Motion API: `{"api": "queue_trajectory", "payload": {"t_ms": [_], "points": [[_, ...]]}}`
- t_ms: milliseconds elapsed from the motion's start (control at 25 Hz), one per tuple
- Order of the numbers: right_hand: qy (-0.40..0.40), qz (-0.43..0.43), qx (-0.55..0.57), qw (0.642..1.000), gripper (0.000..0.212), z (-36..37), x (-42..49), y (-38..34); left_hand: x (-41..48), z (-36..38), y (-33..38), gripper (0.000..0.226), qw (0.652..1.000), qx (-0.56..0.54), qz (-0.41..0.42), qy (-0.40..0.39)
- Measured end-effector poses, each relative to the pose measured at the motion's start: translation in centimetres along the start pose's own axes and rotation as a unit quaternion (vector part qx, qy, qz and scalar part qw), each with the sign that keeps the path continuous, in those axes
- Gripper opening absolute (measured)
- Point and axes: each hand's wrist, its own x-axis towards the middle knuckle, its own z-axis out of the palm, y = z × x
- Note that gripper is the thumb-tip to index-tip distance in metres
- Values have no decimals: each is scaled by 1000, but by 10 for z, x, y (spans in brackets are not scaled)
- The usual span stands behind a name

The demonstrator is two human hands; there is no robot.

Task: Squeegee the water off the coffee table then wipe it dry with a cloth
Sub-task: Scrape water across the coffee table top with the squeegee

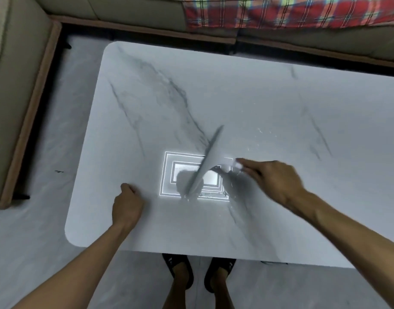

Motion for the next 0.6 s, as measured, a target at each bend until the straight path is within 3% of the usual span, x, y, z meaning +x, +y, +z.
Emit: {"api": "queue_trajectory", "payload": {"t_ms": [120,280,400,600], "points": [[-65,-147,5,987,40,45,6,-94,-11,-8,-22,11,998,-21,-15,64],[-123,-219,-19,968,39,92,1,-160,-22,-8,-52,3,999,6,-11,51],[-87,-198,-38,976,38,89,2,-130,-29,5,-59,7,1000,5,-19,9],[-51,-59,-61,995,40,52,-22,-8,-43,32,-40,18,998,-1,-2,-68]]}}
